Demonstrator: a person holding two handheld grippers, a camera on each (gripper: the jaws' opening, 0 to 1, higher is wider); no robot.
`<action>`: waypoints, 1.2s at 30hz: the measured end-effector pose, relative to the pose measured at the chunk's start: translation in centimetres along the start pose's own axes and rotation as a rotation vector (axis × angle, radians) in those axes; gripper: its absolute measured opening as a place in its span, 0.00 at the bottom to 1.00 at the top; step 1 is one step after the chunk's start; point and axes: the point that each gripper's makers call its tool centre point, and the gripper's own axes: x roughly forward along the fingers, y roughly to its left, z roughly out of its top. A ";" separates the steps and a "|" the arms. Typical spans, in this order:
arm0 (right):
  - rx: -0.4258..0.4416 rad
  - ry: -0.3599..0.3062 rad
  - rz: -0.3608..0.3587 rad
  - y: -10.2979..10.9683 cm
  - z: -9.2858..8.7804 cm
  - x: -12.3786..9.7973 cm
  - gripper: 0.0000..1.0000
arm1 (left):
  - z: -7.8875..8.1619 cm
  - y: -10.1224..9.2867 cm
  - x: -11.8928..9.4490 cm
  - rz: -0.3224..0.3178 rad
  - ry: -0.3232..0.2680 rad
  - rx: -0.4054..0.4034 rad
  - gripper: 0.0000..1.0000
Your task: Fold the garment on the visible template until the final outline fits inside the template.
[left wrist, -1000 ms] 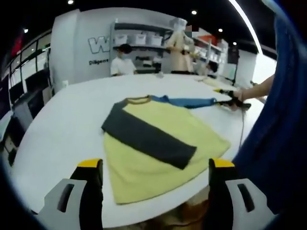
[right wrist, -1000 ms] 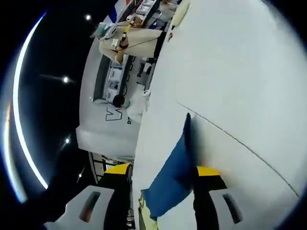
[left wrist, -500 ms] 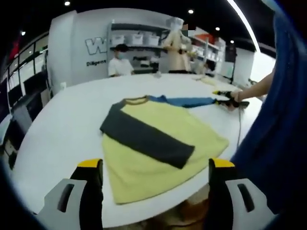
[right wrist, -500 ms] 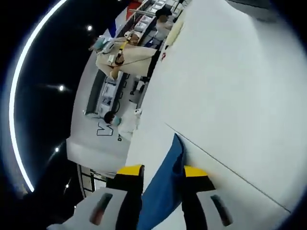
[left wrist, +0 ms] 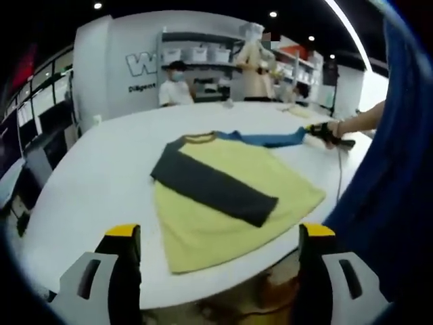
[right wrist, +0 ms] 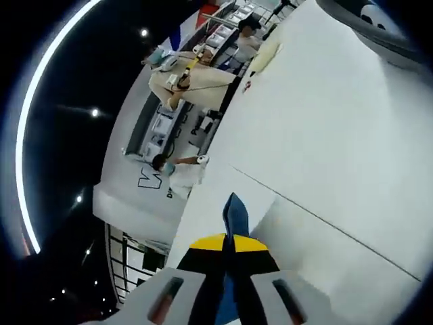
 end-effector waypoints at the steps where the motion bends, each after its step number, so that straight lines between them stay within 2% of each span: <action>1: 0.007 -0.006 0.021 0.8 0.0 -0.1 0.00 | -0.1 0.1 -0.1 0.001 0.001 -0.001 0.92; 5: 0.016 -0.003 0.095 3.7 -0.4 -0.2 0.00 | -0.1 0.7 -0.5 0.014 -0.010 -0.002 0.92; 8: 0.054 0.008 0.195 7.9 -1.3 -0.4 0.00 | -0.1 1.3 -0.8 0.023 -0.022 -0.010 0.92; 10: 0.052 0.024 0.219 9.1 -2.0 -0.6 0.00 | -0.1 1.5 -0.9 0.024 -0.024 -0.013 0.92; 12: 0.035 0.098 0.282 13.0 -4.5 -0.8 0.00 | -0.3 1.9 -1.0 0.024 -0.029 -0.022 0.92; 14: 0.035 0.145 0.327 15.4 -6.3 -1.0 0.00 | -0.4 2.1 -1.1 0.026 -0.034 -0.021 0.92; 15: 0.039 0.173 0.364 17.4 -7.8 -1.4 0.00 | -0.5 2.4 -1.2 0.027 -0.036 -0.024 0.91; 16: 0.050 0.228 0.406 19.9 -10.0 -1.7 0.00 | -0.7 2.8 -1.3 0.029 -0.042 -0.030 0.91; 18: 0.049 0.257 0.427 21.1 -11.2 -1.9 0.00 | -0.7 3.0 -1.4 0.030 -0.045 -0.031 0.91; 19: 0.033 0.334 0.483 24.0 -14.2 -2.4 0.00 | -1.0 3.5 -1.5 0.029 -0.051 -0.037 0.91; 22: 0.008 0.457 0.546 27.2 -18.4 -3.1 0.00 | -1.1 4.0 -1.6 0.027 -0.054 -0.039 0.91; 23: -0.009 0.518 0.572 28.4 -20.7 -3.7 0.00 | -1.2 4.2 -1.7 0.025 -0.056 -0.038 0.91; 24: -0.056 0.612 0.599 29.8 -24.3 -4.9 0.00 | -1.3 4.5 -1.7 0.024 -0.057 -0.037 0.91; 25: -0.100 0.687 0.599 30.0 -27.0 -5.7 0.00 | -1.5 5.0 -1.8 0.024 -0.062 -0.039 0.91; 26: -0.128 0.744 0.606 30.1 -28.8 -6.4 0.00 | -1.5 5.2 -1.8 0.023 -0.065 -0.043 0.91; 28: -0.158 0.813 0.623 30.1 -31.7 -7.7 0.00 | -1.7 5.6 -1.9 0.021 -0.070 -0.050 0.90; 29: -0.159 0.875 0.616 29.7 -33.8 -8.7 0.00 | -2.0 6.0 -1.8 0.018 -0.068 -0.054 0.91; 31: -0.190 0.929 0.607 28.6 -35.9 -9.7 0.00 | -2.1 6.0 -1.8 0.017 -0.066 -0.054 0.90; 33: -0.281 1.023 0.580 25.7 -39.6 -11.8 0.00 | -2.3 6.2 -1.9 0.012 -0.061 -0.056 0.90; 35: -0.237 1.049 0.585 24.8 -41.2 -13.3 0.00 | -2.2 5.8 -1.8 0.006 -0.056 -0.059 0.90; 36: -0.228 1.053 0.582 24.6 -41.3 -13.4 0.00 | -2.3 5.7 -1.8 0.004 -0.054 -0.060 0.90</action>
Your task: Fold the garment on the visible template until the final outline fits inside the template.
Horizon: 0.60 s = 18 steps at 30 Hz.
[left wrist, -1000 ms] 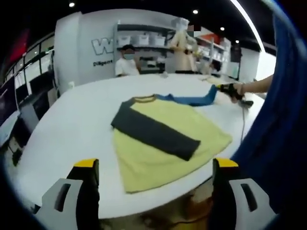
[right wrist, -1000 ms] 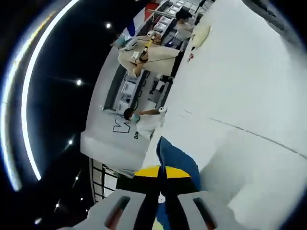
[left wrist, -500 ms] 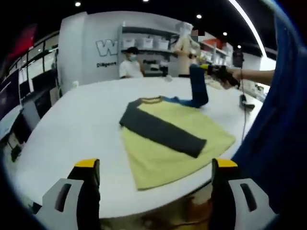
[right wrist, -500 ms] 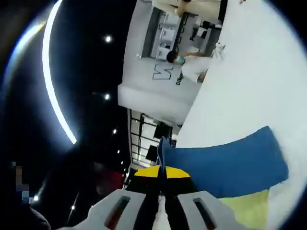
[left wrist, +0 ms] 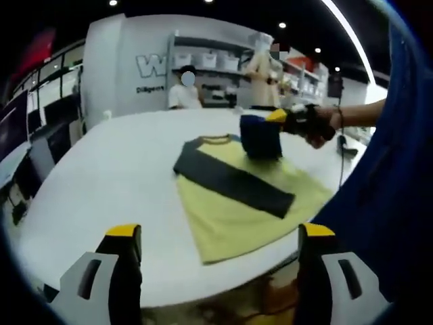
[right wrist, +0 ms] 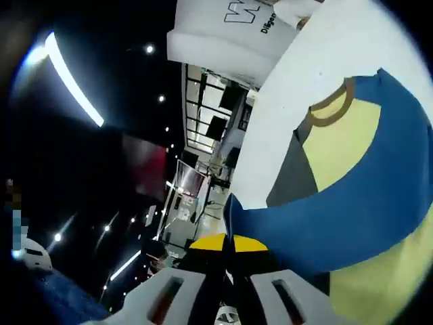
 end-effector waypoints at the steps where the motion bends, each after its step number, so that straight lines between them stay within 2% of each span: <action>1: 0.009 0.002 0.003 -0.2 -0.1 0.0 0.00 | -0.1 0.0 0.0 -0.003 0.002 0.000 0.90; 3: 0.032 0.004 0.017 -0.6 -1.5 0.1 0.00 | -0.3 -0.1 0.1 -0.009 0.010 0.000 0.90; 5: 0.030 0.038 0.040 0.0 -3.6 0.5 0.00 | -0.5 -0.4 0.3 -0.025 0.026 0.011 0.90; 12: 0.015 0.042 0.022 -1.2 -4.9 0.8 0.00 | -0.4 -0.1 0.7 -0.044 0.030 0.019 0.90; 16: 0.030 0.006 0.004 -1.9 -5.0 1.3 0.00 | -0.2 -0.2 0.9 -0.056 0.027 0.026 0.90; 18: 0.024 -0.015 0.010 -1.6 -5.0 2.3 0.00 | -0.2 -0.4 1.0 -0.066 0.026 0.024 0.90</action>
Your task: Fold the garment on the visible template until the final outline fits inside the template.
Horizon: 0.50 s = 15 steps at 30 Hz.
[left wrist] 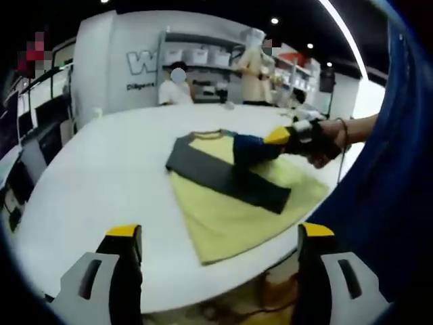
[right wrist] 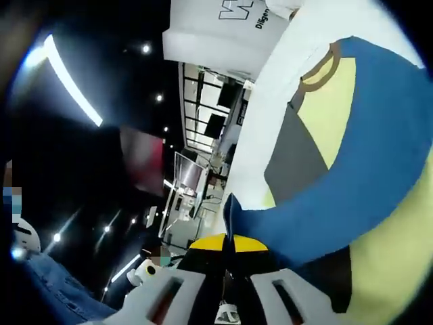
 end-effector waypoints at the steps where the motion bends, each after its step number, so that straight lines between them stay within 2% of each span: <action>1: 0.001 -0.001 0.007 0.1 0.0 0.1 0.00 | 0.0 0.0 0.0 -0.001 0.000 0.000 0.90; 5: 0.006 0.002 0.025 0.9 -0.9 0.9 0.00 | 0.0 -0.1 0.0 -0.009 -0.005 0.002 0.90; 7: 0.015 0.010 0.009 0.3 -1.4 1.0 0.00 | -0.2 0.1 -0.1 -0.012 -0.003 0.005 0.89; 11: 0.029 -0.016 -0.018 -0.6 -1.3 1.3 0.00 | 0.1 -0.1 -0.2 -0.011 -0.005 0.003 0.89; 15: 0.013 -0.027 -0.039 -0.7 -1.4 1.7 0.00 | 0.0 0.0 -0.3 -0.013 -0.006 0.004 0.89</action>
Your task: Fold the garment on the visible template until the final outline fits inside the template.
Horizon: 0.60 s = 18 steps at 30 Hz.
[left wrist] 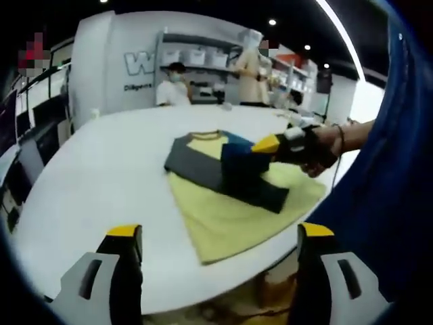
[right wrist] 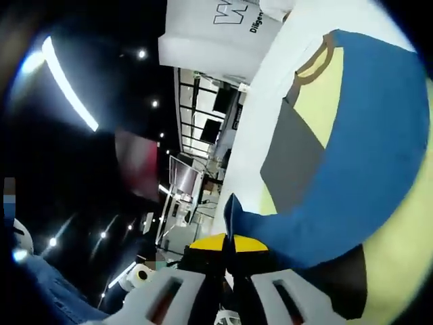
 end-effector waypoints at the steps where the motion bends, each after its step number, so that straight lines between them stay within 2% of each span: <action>1: -0.032 0.000 -0.017 -0.3 -0.1 0.1 0.00 | -0.1 0.0 0.0 -0.005 0.004 0.002 0.89; 2: -0.041 0.002 -0.018 -0.3 -0.2 0.2 0.00 | -0.1 0.0 0.0 -0.006 0.005 0.002 0.89; 3: -0.051 0.004 -0.018 -0.2 -0.4 0.2 0.07 | -0.2 0.0 0.0 -0.007 0.006 0.003 0.89; 5: -0.082 0.008 -0.018 -0.1 -0.6 0.0 0.27 | -0.2 0.1 0.1 -0.009 0.004 0.002 0.89; 6: -0.131 0.017 -0.036 -0.4 -0.9 -0.3 0.30 | -0.2 0.1 0.1 -0.010 0.003 0.000 0.89; 7: -0.210 0.017 -0.048 -0.6 -0.9 -0.9 0.30 | -0.1 0.0 0.2 -0.011 0.002 -0.001 0.89; 8: -0.247 0.010 -0.053 -0.6 -0.8 -1.4 0.27 | -0.1 0.0 0.2 -0.012 0.001 -0.001 0.89; 9: -0.310 -0.019 -0.062 -0.7 -0.1 -2.3 0.25 | 0.0 -0.1 0.3 -0.013 0.001 -0.002 0.89; 13: -0.389 -0.099 -0.088 -1.1 2.0 -4.9 0.29 | 0.2 -0.4 0.6 -0.021 0.000 -0.001 0.90; 15: -0.410 -0.104 -0.100 -1.4 2.5 -5.7 0.30 | 0.3 -0.4 0.6 -0.023 -0.001 -0.003 0.90; 18: -0.491 -0.132 -0.140 -2.0 3.9 -7.8 0.35 | 0.3 -0.3 0.8 -0.028 0.005 -0.003 0.91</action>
